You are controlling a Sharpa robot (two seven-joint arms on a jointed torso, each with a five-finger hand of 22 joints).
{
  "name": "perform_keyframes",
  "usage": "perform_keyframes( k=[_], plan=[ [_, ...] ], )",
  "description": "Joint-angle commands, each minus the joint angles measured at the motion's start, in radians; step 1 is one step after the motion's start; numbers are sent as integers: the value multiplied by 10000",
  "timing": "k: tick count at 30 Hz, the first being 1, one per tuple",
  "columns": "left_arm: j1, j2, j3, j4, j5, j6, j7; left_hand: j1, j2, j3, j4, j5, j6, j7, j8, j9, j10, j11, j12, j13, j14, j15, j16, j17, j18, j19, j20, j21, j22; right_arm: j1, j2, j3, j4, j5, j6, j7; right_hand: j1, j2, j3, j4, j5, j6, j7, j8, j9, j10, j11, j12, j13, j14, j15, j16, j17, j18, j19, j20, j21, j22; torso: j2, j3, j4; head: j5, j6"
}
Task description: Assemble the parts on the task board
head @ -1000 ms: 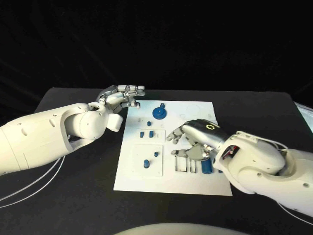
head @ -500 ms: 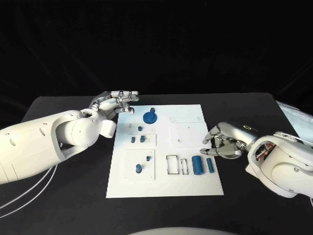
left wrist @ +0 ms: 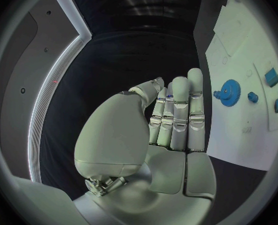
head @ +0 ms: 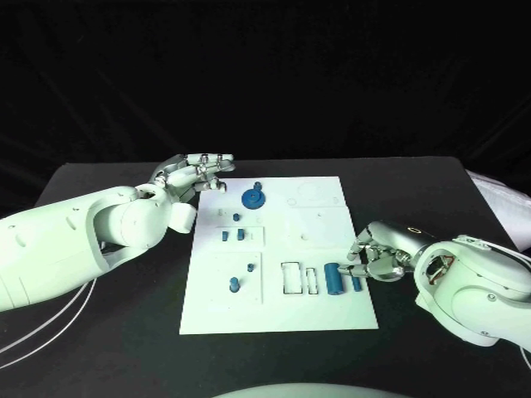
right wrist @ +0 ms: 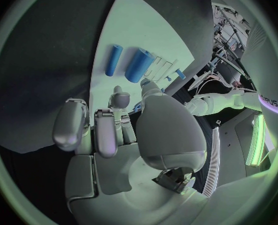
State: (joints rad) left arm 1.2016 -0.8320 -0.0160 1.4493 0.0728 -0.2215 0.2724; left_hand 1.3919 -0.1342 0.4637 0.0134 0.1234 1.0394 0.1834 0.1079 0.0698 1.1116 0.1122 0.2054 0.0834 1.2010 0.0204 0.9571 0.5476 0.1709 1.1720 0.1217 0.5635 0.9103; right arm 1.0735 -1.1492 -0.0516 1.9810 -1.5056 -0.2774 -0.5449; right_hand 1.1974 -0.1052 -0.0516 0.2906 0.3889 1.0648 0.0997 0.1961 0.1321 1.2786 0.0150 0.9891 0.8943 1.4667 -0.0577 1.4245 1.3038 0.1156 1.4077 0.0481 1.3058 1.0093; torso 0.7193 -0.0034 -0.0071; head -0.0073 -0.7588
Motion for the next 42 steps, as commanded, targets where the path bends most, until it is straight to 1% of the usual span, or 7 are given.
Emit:
perform_keyframes(
  k=[1,5,19,31,36,40,42],
  plan=[
    [-2,-4,4,8,28,190,33,-20,74,-41,-4,-11,-76,15,36,-11,-62,-21,33,14,-74,21,-50,-10,116,-37,-5,-38,-17,-111,118,-6,-8,-144,330,-342,-127,116,-212,-9,-201,28,-76,89,48,243,-36,425,560,667,-43,170,288,-233,111,-42,186,327,13,5,-17,24,-49],
    [-4,-15,3,10,28,194,21,-20,74,-41,-4,-11,-76,15,36,-11,-62,-21,33,14,-74,21,-50,-10,116,-37,-5,-38,-17,-210,255,-8,-15,-165,307,-319,-172,158,-408,-6,-365,57,-99,165,121,348,-52,734,998,680,-55,248,405,-251,132,-52,268,458,17,8,-25,40,-66],
    [-4,-22,2,-30,28,203,-37,-28,91,-69,-7,-32,-83,16,46,-10,-82,-19,63,16,-82,25,-46,-29,115,-34,-2,-56,-32,-439,658,-9,-207,-359,528,-309,-125,253,-563,-15,-369,114,-133,266,218,471,-81,1047,1444,683,-73,295,470,-260,129,-66,321,538,14,-3,12,35,-119],
    [-4,-32,2,-30,28,242,-69,-28,91,-69,-7,-32,-83,16,46,-10,-82,-19,63,16,-82,25,-46,-29,115,-34,-2,-56,-32,-579,1027,-8,-664,-359,546,-377,580,721,-492,-182,34,157,-174,409,397,490,-124,1150,1788,678,-109,330,511,-264,106,-98,374,610,6,-28,64,46,-170],
    [-5,-45,1,-25,28,262,-81,-28,91,-69,-7,-32,-83,16,46,-10,-82,-19,63,16,-82,25,-46,-29,115,-34,-2,-56,-32,-606,1022,-7,-602,-70,-355,-236,886,1031,-366,-221,349,310,-248,542,522,763,-191,1550,2287,698,-158,405,638,-283,145,-150,454,757,-2,-31,57,58,-172],
    [-5,-53,1,-27,28,273,-91,-28,91,-69,-7,-32,-83,16,46,-10,-82,-19,63,16,-82,25,-46,-29,115,-34,-2,-56,-32,-611,905,-3,-399,505,-1480,120,857,1097,-393,-149,489,388,-287,610,587,835,-223,1635,2411,700,-186,415,654,-292,162,-180,485,813,-2,-32,77,53,-157],
    [-6,-54,1,-27,28,276,-94,-28,91,-69,-7,-32,-83,16,46,-10,-82,-19,63,16,-82,25,-46,-29,115,-34,-2,-56,-32,-609,855,2,-299,699,-1814,255,840,1113,-406,-124,529,402,-296,626,607,856,-232,1660,2449,702,-193,425,671,-296,169,-190,499,838,1,-34,85,47,-151]
  ],
)
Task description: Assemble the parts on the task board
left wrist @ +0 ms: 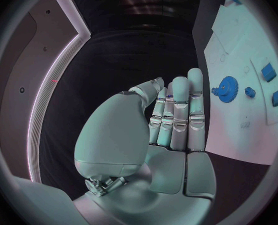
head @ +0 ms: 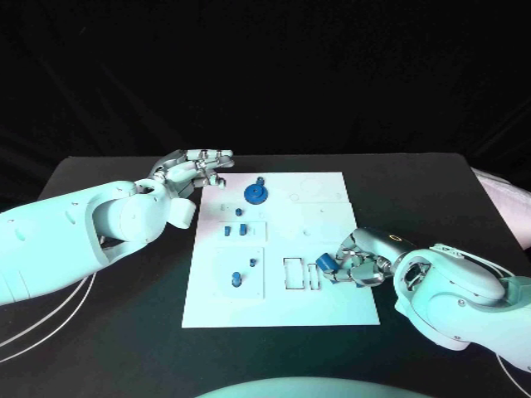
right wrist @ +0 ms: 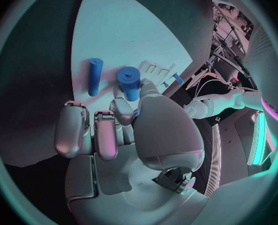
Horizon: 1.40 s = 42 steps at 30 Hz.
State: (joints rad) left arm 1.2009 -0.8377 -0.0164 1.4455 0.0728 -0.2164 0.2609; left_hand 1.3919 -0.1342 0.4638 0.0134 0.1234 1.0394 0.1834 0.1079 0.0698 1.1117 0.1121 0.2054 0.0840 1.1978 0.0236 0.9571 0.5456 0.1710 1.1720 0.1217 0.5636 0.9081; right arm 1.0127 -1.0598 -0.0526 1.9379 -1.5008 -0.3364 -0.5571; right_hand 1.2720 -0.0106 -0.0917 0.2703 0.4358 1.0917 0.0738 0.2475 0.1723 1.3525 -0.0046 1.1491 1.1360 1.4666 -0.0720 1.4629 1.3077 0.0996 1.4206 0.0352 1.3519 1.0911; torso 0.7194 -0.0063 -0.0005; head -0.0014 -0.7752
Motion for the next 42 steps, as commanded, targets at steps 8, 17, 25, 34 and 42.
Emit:
perform_keyframes(
  k=[8,17,25,34,42],
  plan=[
    [-2,7,4,18,28,234,23,-23,99,-81,-16,-35,-90,17,50,-11,-98,-17,77,10,-55,-7,-44,-20,115,-32,-1,-67,-18,21,-9,31,377,1279,-1599,658,10,274,-53,160,369,133,-67,150,287,170,-64,98,140,704,-79,54,651,-143,50,-101,64,60,7,-12,49,-13,29],
    [-6,12,3,29,28,246,25,-23,99,-81,-16,-35,-90,17,50,-11,-98,-17,77,10,-55,-7,-44,-20,115,-32,-1,-67,-18,23,439,33,288,1545,-614,540,-298,349,-211,206,432,161,-77,204,388,166,-71,27,149,698,-87,47,637,-146,45,-110,69,68,2,-24,58,0,27],
    [-10,8,-3,27,28,257,14,-23,99,-81,-16,-35,-90,17,50,-11,-98,-17,77,10,-55,-7,-44,-20,115,-32,-1,-67,-18,16,821,34,180,1407,74,256,-646,398,-434,206,339,178,-106,265,508,171,-90,-39,174,691,-102,32,611,-147,43,-108,77,88,-1,-24,71,48,0],
    [-11,9,-6,31,28,270,14,-23,99,-81,-16,-35,-90,17,50,-11,-98,-17,77,10,-55,-7,-44,-20,115,-32,-1,-67,-18,15,915,34,109,1208,287,110,-828,417,-576,206,220,213,-135,330,602,196,-111,-41,228,686,-115,19,589,-145,38,-116,74,86,-3,-20,68,68,1],
    [-11,5,-7,32,28,271,13,-23,99,-81,-16,-35,-90,17,50,-11,-98,-17,77,10,-55,-7,-44,-20,115,-32,-1,-67,-18,15,953,34,81,852,63,24,-1836,368,-1353,218,-2397,126,-149,449,864,141,-122,-294,167,663,-128,-47,486,-145,27,-140,58,84,1,-29,89,45,9]
  ],
)
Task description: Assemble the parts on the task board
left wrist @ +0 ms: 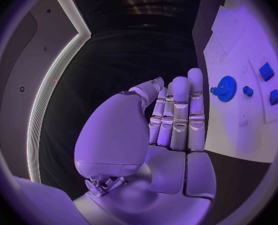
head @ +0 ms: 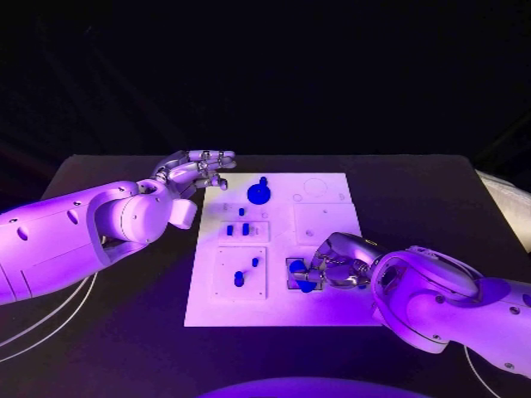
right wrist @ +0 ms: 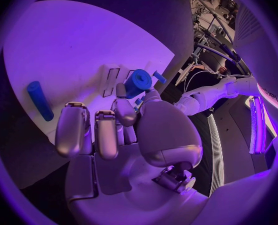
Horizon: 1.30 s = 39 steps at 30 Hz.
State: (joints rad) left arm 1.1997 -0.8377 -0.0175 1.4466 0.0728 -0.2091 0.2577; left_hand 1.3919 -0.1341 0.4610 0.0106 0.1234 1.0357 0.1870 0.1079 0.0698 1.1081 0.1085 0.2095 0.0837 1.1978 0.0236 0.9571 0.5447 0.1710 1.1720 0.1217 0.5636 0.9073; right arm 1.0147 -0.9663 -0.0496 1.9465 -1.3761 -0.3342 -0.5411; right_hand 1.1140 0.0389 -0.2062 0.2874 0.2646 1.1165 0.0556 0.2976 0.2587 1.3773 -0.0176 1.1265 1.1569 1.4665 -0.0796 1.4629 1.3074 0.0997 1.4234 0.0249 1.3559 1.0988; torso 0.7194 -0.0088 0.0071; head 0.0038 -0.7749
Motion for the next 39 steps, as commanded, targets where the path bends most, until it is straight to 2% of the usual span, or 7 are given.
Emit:
perform_keyframes(
  k=[1,4,9,14,20,24,39],
  plan=[
    [1,6,4,21,28,197,44,-23,99,-53,11,-35,-53,-19,51,-11,-62,18,36,13,-55,-7,-44,-11,115,-32,-1,-67,-10,-5,21,3,-7,-444,-2,-139,-427,-178,-322,29,-1085,-142,34,-42,30,-128,14,-123,-69,658,-50,-64,460,-147,-3,-36,15,7,-2,-6,17,-12,11],
    [1,1,3,21,28,197,43,-23,99,-53,11,-35,-53,-19,51,-11,-62,18,36,13,-55,-7,-44,-11,115,-32,-1,-67,-10,-5,21,3,-7,-614,-134,-134,-933,-466,-444,69,-1889,-238,59,-19,132,-247,41,-407,-240,639,-31,-125,365,-137,-33,-21,-22,-44,0,-4,13,-11,13],
    [1,-10,3,20,28,208,23,-29,102,-75,5,-40,-67,-15,54,-12,-87,23,54,12,-67,-4,-44,-27,114,-34,1,-83,-22,-5,5,3,13,-733,-165,-13,-1134,-738,-215,68,-1940,-308,77,11,223,-341,53,-654,-388,632,-14,-156,327,-132,-49,-9,-42,-60,4,-1,15,-6,-25],
    [1,-16,3,20,28,240,8,-29,102,-75,5,-40,-67,-15,54,-12,-87,23,54,12,-67,-4,-44,-27,114,-34,1,-83,-22,-7,-5,3,34,-828,-103,235,288,-583,244,-454,-1004,-349,54,106,389,-278,39,-660,-292,646,-28,-141,366,-140,-30,-23,-23,1,1,-2,19,-23,-30],
    [0,-21,2,23,28,261,-4,-29,102,-75,5,-40,-67,-15,54,-12,-87,23,54,12,-67,-4,-44,-27,114,-34,1,-83,-22,-10,21,3,33,-1064,10,282,1586,-428,515,-1167,-893,-350,35,200,526,-180,1,-561,-125,661,-58,-106,435,-158,4,-38,24,111,6,-3,25,-25,-33],
    [0,-23,2,25,28,268,-10,-29,102,-75,5,-40,-67,-15,54,-12,-87,23,54,12,-67,-4,-44,-27,114,-34,1,-83,-22,-12,63,3,-1,-1276,74,198,2187,-236,776,-1547,-1223,-310,-14,264,593,-85,-44,-428,24,665,-92,-92,465,-159,7,-64,26,122,3,-9,32,-35,-44],
    [0,-52,0,34,28,280,-34,-29,102,-75,5,-40,-67,-15,54,-12,-87,23,54,12,-67,-4,-44,-27,114,-34,1,-83,-22,-18,-180,4,108,-1164,-382,365,1821,-224,639,-1409,-1193,-309,-3,335,689,40,-35,-307,192,670,-87,-75,503,-165,11,-74,29,143,4,-3,42,-61,-66]
  ],
)
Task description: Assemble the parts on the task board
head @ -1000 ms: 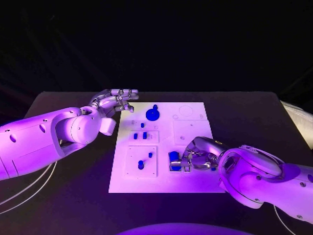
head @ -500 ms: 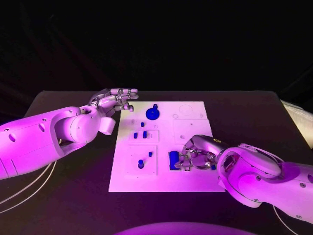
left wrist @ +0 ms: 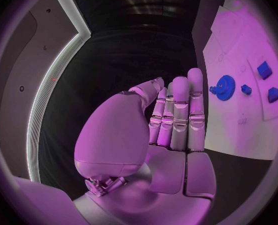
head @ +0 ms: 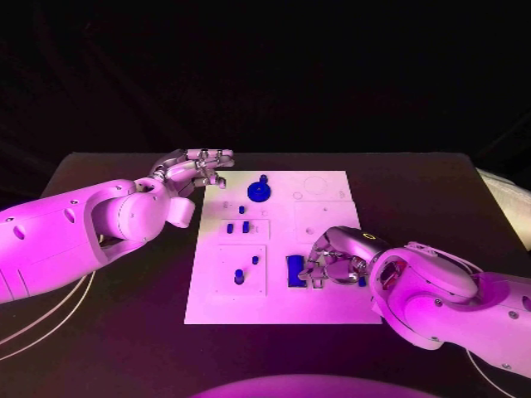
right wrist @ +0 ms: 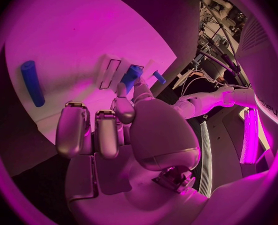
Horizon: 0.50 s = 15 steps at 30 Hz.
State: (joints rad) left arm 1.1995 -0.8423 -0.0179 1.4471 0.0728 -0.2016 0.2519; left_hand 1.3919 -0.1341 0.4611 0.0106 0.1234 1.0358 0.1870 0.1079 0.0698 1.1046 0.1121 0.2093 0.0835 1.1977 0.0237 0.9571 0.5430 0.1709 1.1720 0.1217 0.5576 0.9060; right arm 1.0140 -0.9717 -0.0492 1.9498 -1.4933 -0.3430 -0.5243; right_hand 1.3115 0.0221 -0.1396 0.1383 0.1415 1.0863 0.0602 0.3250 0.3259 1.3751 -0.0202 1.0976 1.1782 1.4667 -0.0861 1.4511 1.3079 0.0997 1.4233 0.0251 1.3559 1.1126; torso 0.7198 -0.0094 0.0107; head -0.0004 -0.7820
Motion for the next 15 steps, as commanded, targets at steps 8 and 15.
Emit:
perform_keyframes(
  k=[8,15],
  plan=[
    [2,-37,-5,35,28,206,23,-37,112,-90,6,-41,-74,-9,58,-13,-61,-9,73,15,-74,-1,-43,-21,114,-35,4,-35,-18,212,-1251,18,512,856,-823,1215,-115,-54,-40,101,362,-410,96,-212,-60,-281,105,-699,-490,658,60,36,511,-162,-18,-23,-4,-32,-19,2,5,-91,25],
    [-2,-32,-16,41,28,218,39,-37,112,-90,6,-41,-74,-9,58,-13,-61,-9,73,15,-74,-1,-43,-21,114,-35,4,-35,-18,592,-2336,12,644,283,-200,1110,167,125,138,5,781,-550,245,-732,-307,-550,228,-1356,-928,660,176,61,594,-165,-26,91,2,12,-22,4,-31,-231,102]
  ],
)
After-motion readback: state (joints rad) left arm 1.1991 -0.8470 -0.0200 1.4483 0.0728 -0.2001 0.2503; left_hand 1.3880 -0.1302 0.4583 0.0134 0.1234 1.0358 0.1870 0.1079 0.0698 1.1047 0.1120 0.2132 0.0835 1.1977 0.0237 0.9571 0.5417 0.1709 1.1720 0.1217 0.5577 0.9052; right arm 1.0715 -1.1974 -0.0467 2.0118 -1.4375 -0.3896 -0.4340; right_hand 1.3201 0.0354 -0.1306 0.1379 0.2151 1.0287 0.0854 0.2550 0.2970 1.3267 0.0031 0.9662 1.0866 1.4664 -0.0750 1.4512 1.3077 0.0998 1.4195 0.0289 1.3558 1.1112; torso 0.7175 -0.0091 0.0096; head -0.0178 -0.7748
